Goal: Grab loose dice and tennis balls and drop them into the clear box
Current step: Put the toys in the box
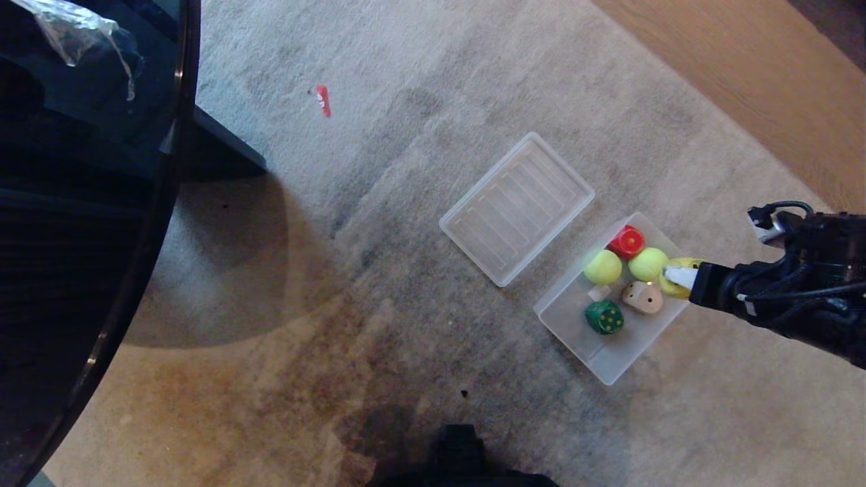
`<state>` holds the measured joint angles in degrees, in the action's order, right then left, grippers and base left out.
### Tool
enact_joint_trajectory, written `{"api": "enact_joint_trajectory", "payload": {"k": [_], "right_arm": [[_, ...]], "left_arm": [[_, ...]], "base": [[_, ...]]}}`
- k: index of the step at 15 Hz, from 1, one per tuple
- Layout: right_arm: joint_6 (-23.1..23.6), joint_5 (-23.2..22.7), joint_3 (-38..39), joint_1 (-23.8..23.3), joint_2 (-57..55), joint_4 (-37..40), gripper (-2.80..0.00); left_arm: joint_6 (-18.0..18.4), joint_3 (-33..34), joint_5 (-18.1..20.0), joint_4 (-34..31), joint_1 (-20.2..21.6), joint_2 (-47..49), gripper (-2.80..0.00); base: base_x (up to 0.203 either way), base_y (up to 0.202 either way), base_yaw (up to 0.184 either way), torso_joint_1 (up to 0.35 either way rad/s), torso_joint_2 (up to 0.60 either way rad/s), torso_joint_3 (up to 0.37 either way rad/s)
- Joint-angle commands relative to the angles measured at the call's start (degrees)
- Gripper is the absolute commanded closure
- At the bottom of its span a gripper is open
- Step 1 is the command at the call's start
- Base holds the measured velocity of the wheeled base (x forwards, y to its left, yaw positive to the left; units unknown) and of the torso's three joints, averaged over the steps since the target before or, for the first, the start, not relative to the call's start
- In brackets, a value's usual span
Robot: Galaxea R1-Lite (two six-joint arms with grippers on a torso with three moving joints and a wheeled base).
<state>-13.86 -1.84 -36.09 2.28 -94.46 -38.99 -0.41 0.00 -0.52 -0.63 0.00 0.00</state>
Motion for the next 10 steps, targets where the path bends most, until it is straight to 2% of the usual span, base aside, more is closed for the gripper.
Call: {"api": "enact_joint_trajectory", "payload": {"k": [1,3,6,10], "right_arm": [[-0.3,-0.1,-0.8,0.9,-4.8,-1.4,0.0],[-0.8,-0.2,-1.1,1.9,-5.6,-2.3,0.0],[-2.4,-0.5,-1.8,6.4,-11.8,-4.6,0.0],[-2.7,-0.6,-1.6,7.3,-14.7,-7.7,0.0]], "left_arm": [[0.0,0.1,0.0,0.0,0.0,0.0,0.0],[0.0,0.0,0.0,0.0,0.0,0.0,0.0],[0.0,0.0,-0.1,0.0,0.0,0.0,0.0],[0.0,0.0,0.0,0.0,0.0,0.0,0.0]], "base": [[0.0,0.0,0.0,0.0,0.0,0.0],[0.0,0.0,0.0,0.0,0.0,0.0],[0.0,0.0,0.0,0.0,0.0,0.0],[0.0,0.0,0.0,0.0,0.0,0.0]]}}
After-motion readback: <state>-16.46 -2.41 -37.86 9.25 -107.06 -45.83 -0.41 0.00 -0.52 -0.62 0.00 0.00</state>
